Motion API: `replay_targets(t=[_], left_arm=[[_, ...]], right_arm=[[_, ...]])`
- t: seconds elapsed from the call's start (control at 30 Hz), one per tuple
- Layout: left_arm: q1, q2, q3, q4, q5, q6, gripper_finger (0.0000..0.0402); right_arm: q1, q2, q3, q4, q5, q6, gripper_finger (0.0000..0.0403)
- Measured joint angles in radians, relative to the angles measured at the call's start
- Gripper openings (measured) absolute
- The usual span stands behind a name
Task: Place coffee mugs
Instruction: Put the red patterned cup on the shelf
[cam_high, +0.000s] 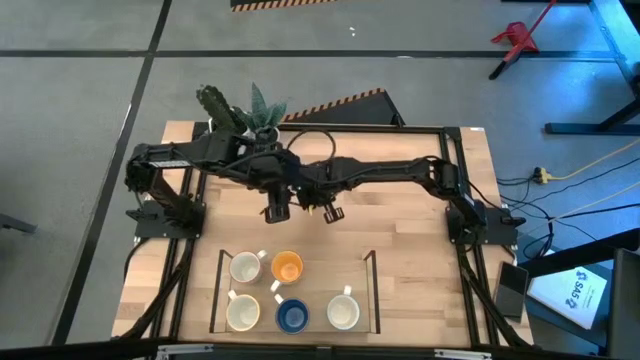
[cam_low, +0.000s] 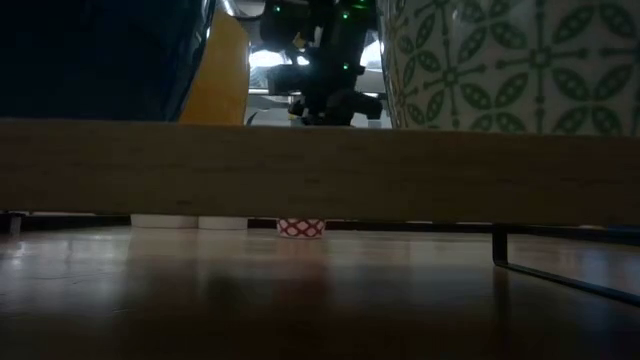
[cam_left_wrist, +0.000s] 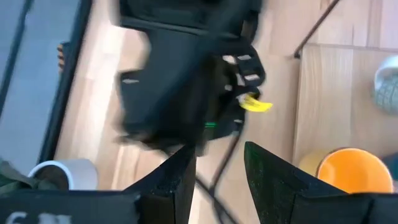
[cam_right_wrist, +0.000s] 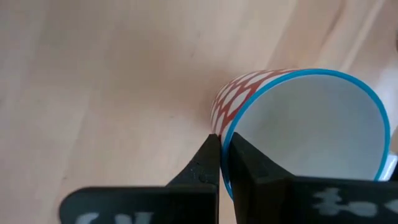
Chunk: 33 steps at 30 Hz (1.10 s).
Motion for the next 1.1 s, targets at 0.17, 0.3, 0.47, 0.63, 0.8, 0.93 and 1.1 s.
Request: replay_targets(t=[0.17, 0.3, 0.47, 0.63, 0.8, 0.93, 1.1], left_arm=[[-0.038, -0.043, 0.001, 0.008, -0.069, -0.042, 0.013], [-0.059, -0.076, 0.001, 0.008, -0.14, -0.07, 0.013], [-0.088, -0.095, 0.001, 0.008, -0.167, -0.079, 0.013], [-0.116, -0.108, 0.001, 0.012, -0.168, -0.079, 0.0131], [-0.139, -0.106, 0.001, 0.012, -0.168, -0.077, 0.0131], [-0.162, -0.106, 0.001, 0.013, -0.167, -0.077, 0.0131], [-0.182, -0.106, 0.001, 0.012, -0.191, -0.077, 0.0131]], right_arm=[[0.026, 0.0, 0.0, 0.002, -0.012, 0.018, 0.0001], [0.025, 0.0, 0.0, 0.008, -0.035, 0.035, 0.0001], [0.024, 0.0, 0.0, 0.008, -0.034, 0.046, 0.0016], [0.024, 0.0, 0.001, 0.014, -0.052, 0.075, 0.0045], [0.024, 0.0, 0.001, 0.019, -0.063, 0.075, 0.0093], [0.024, -0.001, 0.006, 0.019, -0.078, 0.074, 0.0123], [0.024, -0.018, 0.062, -0.005, -0.079, 0.074, 0.0137]])
